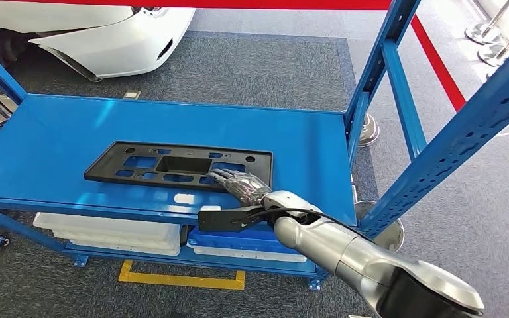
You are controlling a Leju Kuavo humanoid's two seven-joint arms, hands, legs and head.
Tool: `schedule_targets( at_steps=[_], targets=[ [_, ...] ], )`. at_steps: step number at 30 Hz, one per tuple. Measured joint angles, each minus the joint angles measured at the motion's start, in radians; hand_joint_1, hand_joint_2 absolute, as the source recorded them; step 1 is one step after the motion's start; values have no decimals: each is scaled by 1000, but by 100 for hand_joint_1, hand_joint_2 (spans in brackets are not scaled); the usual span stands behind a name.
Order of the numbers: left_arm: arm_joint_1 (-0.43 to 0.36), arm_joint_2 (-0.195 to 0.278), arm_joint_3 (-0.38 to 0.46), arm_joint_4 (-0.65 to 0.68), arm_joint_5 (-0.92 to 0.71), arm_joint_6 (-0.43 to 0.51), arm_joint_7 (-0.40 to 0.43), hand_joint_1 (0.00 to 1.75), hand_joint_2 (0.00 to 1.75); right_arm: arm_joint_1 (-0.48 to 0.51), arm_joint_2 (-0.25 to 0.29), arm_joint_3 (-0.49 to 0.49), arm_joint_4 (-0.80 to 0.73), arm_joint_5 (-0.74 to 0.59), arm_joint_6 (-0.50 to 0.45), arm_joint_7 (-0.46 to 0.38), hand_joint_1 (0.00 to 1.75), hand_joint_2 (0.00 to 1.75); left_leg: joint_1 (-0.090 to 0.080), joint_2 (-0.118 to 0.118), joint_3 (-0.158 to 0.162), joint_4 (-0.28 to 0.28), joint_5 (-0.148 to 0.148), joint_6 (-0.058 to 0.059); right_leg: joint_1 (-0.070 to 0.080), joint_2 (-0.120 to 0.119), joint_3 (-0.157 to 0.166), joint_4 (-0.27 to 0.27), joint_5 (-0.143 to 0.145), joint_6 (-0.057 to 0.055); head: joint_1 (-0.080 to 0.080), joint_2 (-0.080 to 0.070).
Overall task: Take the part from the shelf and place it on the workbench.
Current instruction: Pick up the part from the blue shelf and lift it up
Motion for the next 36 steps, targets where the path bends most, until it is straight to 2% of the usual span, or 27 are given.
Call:
schedule_targets(
  at_steps=[1,19,36],
  targets=[
    [0,0,0,0,-1,0,-1,0,0,2,0,-2,7,-1,4,2,175,175,0,0,0,0,0,0,0,0,0,0,0,0,0,0],
    [0,-2,6,0,-17,16,-24,0,0,19,-39,-8,48,108,30,81,175,175,0,1,7,0,0,0,0,0,7,-1,-1,-1,1,0],
    [1,-3,7,0,-18,18,-25,0,0,20,-50,-8,48,118,25,87,175,175,0,1,10,0,0,-1,0,0,9,-1,0,-1,1,0]
  ],
)
